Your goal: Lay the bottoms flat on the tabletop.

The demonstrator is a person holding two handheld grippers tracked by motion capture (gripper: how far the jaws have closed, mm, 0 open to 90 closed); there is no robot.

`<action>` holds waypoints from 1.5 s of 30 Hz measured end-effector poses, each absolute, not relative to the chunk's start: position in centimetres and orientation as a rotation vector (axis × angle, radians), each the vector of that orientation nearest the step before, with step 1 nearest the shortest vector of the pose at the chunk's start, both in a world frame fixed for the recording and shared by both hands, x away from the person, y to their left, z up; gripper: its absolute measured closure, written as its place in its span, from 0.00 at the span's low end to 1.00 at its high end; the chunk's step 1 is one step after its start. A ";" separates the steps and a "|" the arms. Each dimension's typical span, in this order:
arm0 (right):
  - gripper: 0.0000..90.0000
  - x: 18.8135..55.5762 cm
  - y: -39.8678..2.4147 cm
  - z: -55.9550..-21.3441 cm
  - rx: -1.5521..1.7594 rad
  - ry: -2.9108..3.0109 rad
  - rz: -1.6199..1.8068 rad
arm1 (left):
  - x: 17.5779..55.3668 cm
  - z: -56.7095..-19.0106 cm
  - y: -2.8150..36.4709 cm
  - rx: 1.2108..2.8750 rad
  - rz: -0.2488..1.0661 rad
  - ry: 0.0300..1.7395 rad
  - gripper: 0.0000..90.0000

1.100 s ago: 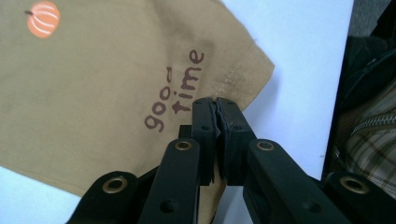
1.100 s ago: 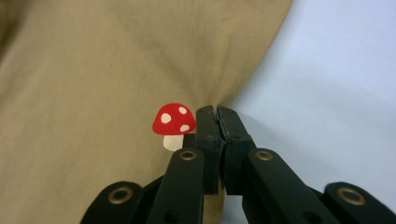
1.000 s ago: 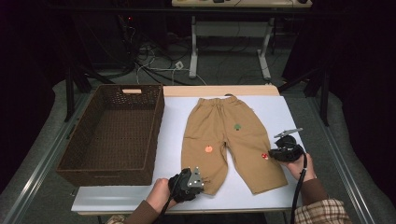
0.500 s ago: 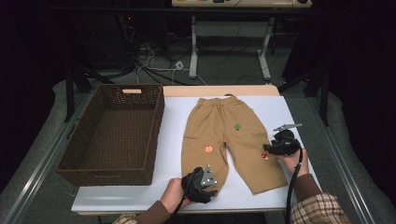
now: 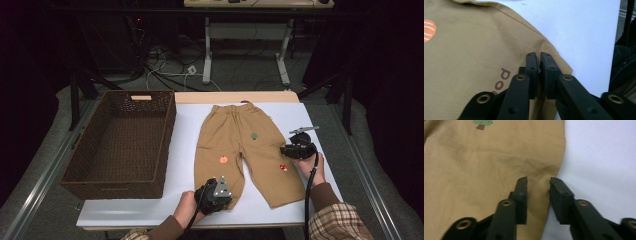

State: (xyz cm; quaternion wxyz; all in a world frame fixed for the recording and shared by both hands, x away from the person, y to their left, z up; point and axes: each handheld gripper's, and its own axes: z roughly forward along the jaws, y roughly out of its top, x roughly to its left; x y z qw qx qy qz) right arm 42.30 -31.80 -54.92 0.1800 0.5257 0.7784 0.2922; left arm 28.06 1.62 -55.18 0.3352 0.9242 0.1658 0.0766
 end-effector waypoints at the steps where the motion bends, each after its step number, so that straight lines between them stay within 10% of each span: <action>1: 0.85 42.2 -31.8 -55.0 1.488 2.202 0.838 | 28.0 -55.2 1.6 2.410 0.201 0.432 0.98; 5: 0.98 42.1 -32.0 -55.0 1.500 2.207 0.872 | 28.0 -55.2 1.7 2.404 0.201 0.441 0.99; 24: 0.98 39.5 -32.8 -54.2 1.448 2.244 0.776 | 26.2 -54.9 2.2 2.414 0.155 0.400 0.99; 32: 0.54 39.1 -32.8 -53.5 1.423 2.234 0.819 | 26.6 -53.9 3.5 2.365 0.199 0.492 0.66; 45: 0.24 38.5 -31.3 -52.8 1.346 2.283 0.870 | 28.2 -53.6 6.5 2.329 0.314 0.769 0.26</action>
